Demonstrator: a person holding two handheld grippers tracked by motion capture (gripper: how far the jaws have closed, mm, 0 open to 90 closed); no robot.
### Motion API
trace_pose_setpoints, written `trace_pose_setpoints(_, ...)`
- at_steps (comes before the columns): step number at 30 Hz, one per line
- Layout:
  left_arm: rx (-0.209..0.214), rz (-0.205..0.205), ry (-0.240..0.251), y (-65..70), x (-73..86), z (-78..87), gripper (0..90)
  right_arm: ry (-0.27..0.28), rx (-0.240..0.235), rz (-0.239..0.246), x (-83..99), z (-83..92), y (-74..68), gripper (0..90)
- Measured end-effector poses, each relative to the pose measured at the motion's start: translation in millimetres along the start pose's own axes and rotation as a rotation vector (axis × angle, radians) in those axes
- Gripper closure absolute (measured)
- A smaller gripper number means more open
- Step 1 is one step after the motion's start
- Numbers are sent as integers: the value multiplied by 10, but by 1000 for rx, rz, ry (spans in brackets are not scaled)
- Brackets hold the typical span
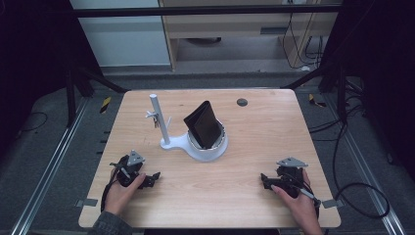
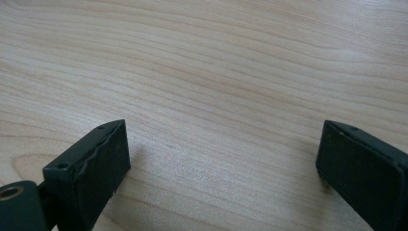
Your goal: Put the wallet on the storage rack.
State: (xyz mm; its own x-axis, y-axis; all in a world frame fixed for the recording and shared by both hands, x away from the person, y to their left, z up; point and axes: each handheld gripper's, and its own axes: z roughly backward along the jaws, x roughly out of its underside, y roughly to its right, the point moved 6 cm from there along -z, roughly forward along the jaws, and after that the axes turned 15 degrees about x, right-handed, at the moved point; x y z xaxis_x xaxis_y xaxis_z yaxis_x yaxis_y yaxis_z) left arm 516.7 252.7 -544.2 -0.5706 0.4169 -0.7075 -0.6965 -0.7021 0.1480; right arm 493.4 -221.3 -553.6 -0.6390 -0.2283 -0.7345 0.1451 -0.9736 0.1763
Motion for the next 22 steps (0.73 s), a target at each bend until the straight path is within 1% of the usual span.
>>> trace_pose_setpoints(2,6,16,4,-26,28,-26,66,-1,0,0,0,0,0,49)
trace_pose_setpoints(3,6,19,15,-34,29,-28,51,0,0,0,0,1,-1,49)
trace_pose_setpoints(6,4,12,25,-44,33,-34,51,0,0,-1,1,2,-1,49)
trace_pose_setpoints(11,5,8,18,-54,35,-36,31,-2,1,-2,2,2,-1,46)
trace_pose_setpoints(14,-4,23,14,-69,36,-42,2,-4,1,-1,2,1,-1,41)
trace_pose_setpoints(18,-19,36,15,-87,37,-35,0,-9,-1,-7,3,3,-6,37)
trace_pose_setpoints(22,-19,39,15,-89,38,-35,0,-12,4,-5,0,-8,1,16)
